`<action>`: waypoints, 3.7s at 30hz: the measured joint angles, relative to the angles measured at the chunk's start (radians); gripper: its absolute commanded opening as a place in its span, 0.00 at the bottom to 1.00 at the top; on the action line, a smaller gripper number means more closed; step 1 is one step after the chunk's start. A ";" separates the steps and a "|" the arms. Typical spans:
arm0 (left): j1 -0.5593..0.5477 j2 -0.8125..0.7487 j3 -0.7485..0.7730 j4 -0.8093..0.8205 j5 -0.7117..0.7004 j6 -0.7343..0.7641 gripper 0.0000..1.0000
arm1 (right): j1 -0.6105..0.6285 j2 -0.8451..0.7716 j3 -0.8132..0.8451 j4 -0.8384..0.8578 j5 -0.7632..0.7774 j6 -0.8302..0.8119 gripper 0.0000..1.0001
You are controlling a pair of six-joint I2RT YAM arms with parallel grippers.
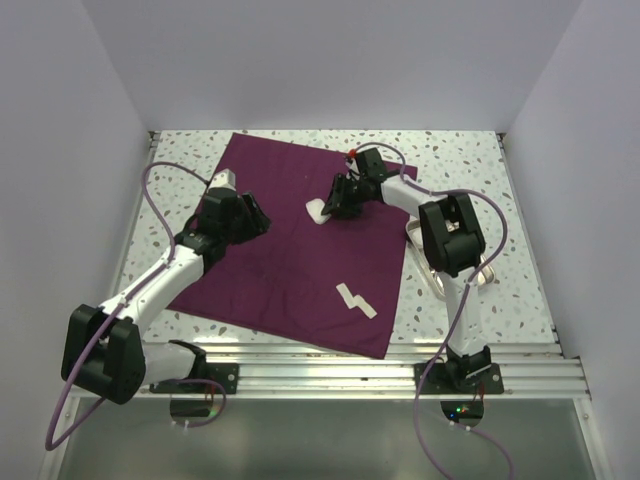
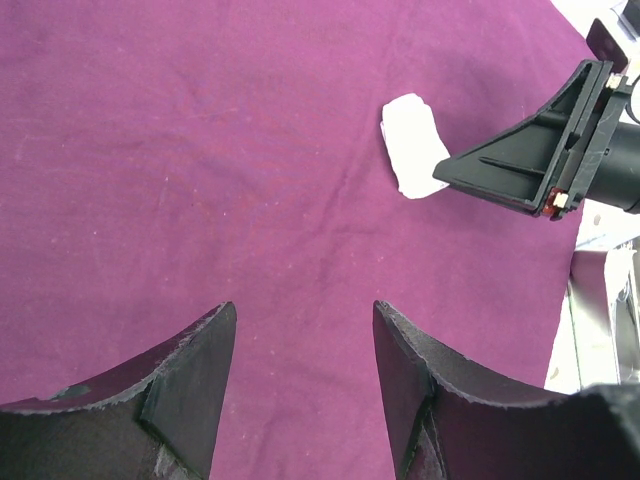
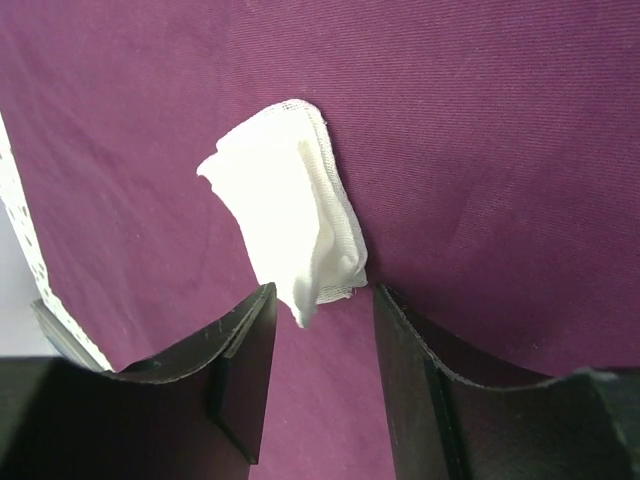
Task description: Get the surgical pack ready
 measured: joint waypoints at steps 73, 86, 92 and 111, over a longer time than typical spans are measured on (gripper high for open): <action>0.000 -0.002 0.000 0.007 0.009 0.002 0.61 | -0.013 0.055 0.066 -0.009 -0.024 0.043 0.38; 0.000 -0.002 0.000 0.007 0.011 0.003 0.61 | -0.018 0.071 0.082 -0.014 -0.053 0.044 0.38; 0.000 -0.002 0.000 0.007 0.011 0.003 0.61 | -0.019 0.084 0.095 -0.017 -0.067 0.037 0.26; 0.000 -0.002 -0.014 0.007 0.016 0.003 0.61 | -0.014 0.110 0.192 -0.119 -0.047 0.004 0.00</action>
